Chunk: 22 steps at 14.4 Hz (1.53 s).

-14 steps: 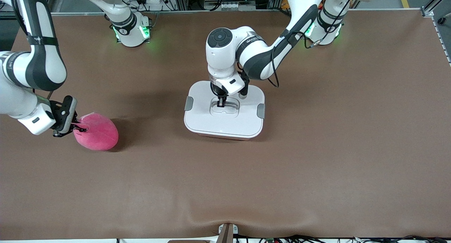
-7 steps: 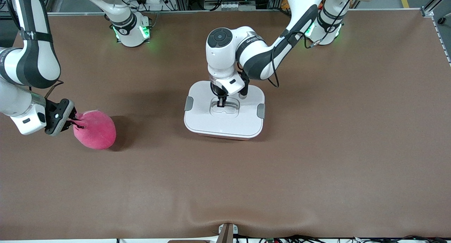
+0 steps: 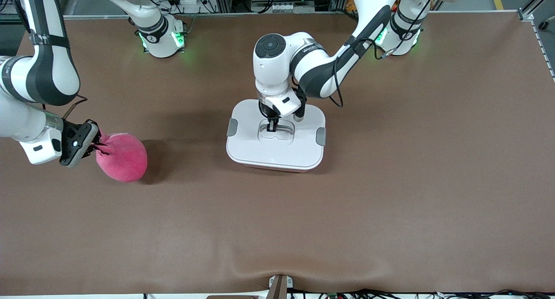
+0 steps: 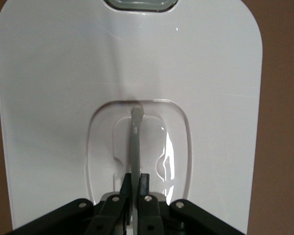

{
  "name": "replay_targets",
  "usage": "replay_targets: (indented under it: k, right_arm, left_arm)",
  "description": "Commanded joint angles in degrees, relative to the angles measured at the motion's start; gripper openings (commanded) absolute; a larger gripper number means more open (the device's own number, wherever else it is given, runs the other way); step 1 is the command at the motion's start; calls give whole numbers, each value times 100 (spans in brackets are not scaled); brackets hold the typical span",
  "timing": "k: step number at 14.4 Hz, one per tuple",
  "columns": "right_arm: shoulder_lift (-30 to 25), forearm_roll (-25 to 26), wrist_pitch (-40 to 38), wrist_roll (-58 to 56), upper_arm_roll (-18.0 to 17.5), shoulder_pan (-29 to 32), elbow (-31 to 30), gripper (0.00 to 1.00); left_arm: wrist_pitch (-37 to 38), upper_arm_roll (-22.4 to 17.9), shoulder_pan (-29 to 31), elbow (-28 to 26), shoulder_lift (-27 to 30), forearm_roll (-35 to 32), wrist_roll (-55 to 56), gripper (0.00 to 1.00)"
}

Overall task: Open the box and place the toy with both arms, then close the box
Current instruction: 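Grasp the lid handle with the left gripper while the right gripper grasps the plush, then lift the lid off with the left gripper while the right gripper lifts the plush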

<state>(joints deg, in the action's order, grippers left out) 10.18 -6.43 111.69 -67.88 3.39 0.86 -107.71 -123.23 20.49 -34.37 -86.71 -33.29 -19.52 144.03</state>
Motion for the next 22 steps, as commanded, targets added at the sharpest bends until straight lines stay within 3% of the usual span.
replay_targets:
  k: [1, 15, 22]
  right_arm:
    - [-236, -60, -121, 502, 4, -164, -66, 0]
    - [-236, -78, -174, 609, 4, -226, -84, 0]
    - [-403, -78, -375, 2048, 4, -761, -66, 0]
  left_arm:
    - [-8, -10, -61, 76, 33, -157, 29, 0]
    - [62, 43, -61, 260, 341, -254, -15, 0]
    - [449, 16, 288, 252, 893, -386, -892, 0]
